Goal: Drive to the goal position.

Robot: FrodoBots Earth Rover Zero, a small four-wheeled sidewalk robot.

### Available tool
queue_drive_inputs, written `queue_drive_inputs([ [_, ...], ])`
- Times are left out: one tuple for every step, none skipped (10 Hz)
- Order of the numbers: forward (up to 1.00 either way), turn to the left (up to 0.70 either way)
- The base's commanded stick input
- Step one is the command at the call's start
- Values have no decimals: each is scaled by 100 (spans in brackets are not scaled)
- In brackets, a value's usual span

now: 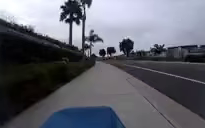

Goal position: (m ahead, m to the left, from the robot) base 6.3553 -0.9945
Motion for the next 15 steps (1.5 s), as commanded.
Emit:
queue_drive_inputs([
  [100,0],
  [100,0],
  [100,0],
  [100,0],
  [100,0],
  [100,0],
  [100,0],
  [100,0],
  [100,0],
  [100,0],
  [100,0],
  [100,0],
  [100,0],
  [100,0],
  [100,0],
])
